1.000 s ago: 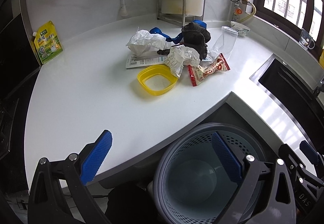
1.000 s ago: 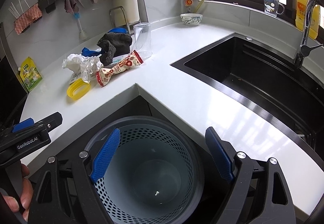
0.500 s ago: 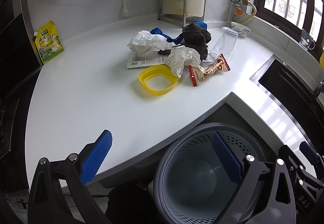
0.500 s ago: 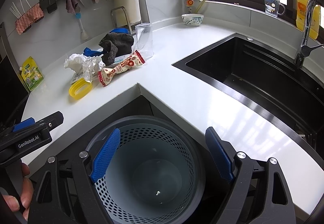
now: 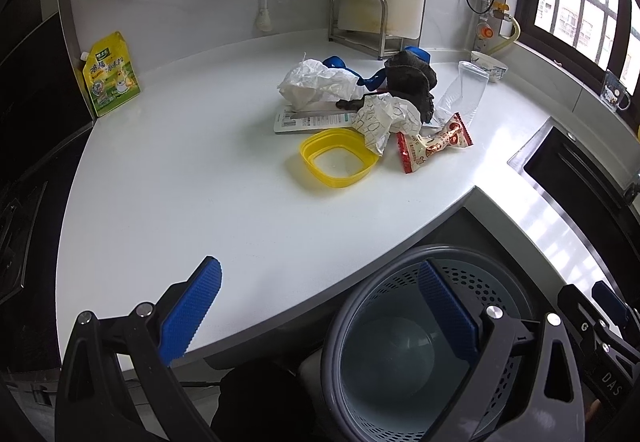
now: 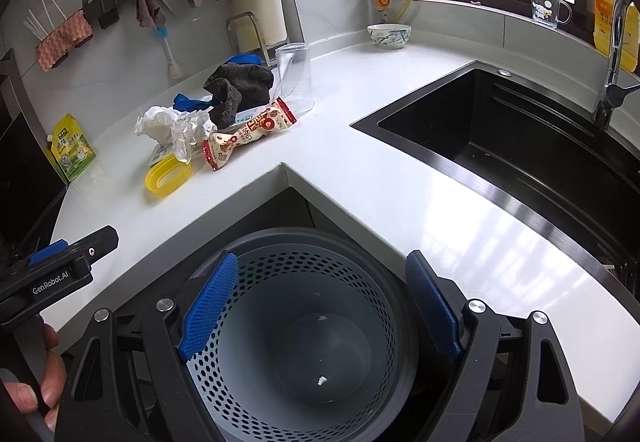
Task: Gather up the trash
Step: 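Reach the right tool to the red-and-white snack wrapper and close on it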
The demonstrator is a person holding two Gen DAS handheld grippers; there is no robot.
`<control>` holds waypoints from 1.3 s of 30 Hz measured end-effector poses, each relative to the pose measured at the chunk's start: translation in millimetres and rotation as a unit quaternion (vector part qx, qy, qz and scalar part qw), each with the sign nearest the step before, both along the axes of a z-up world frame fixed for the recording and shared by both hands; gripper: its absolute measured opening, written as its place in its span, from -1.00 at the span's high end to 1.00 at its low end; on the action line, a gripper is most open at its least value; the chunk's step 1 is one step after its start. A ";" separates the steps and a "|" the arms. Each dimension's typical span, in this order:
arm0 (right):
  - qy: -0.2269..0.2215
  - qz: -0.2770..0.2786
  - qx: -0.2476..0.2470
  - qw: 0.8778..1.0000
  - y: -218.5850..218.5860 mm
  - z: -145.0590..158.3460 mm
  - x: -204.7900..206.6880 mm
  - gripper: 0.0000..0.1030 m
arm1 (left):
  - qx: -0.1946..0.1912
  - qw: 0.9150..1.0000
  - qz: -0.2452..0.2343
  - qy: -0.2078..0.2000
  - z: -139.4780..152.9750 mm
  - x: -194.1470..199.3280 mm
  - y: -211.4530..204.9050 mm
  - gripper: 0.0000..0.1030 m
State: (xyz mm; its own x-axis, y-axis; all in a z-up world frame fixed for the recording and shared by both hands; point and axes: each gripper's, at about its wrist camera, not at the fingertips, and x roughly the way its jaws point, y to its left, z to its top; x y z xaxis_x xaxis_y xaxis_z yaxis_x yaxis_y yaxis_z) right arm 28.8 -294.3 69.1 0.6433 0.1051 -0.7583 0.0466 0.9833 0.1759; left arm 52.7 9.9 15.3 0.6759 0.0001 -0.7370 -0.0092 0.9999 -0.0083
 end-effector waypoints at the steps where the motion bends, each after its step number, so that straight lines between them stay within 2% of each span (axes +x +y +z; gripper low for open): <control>1: 0.001 0.002 0.000 1.000 0.5 -0.7 1.4 -0.59 | -0.001 1.000 0.003 0.000 -0.2 0.8 2.2 -0.88; 10: 0.012 0.012 0.007 1.000 7.2 -4.5 24.2 -0.59 | 0.009 1.000 0.019 -0.005 2.3 5.7 14.4 -0.88; 22: 0.034 0.002 0.027 0.999 31.7 -8.1 88.3 -0.59 | 0.005 1.000 0.012 -0.002 -1.7 37.4 24.7 -0.88; 29: 0.039 -0.020 0.034 0.998 39.5 -12.1 127.6 -0.59 | -0.009 1.000 0.012 0.008 -7.7 63.0 29.8 -0.88; 39: 0.050 -0.045 0.035 0.997 52.4 -26.2 175.5 -0.59 | -0.005 1.000 0.020 0.007 -10.9 77.2 38.7 -0.88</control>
State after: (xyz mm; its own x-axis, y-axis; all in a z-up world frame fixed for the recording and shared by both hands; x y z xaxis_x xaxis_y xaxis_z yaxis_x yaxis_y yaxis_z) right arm 204.3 -241.9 42.8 0.5736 0.1053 -0.8123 0.1547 0.9599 0.2337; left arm 129.9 48.7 4.4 0.6645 0.0194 -0.7470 -0.0492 0.9986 -0.0179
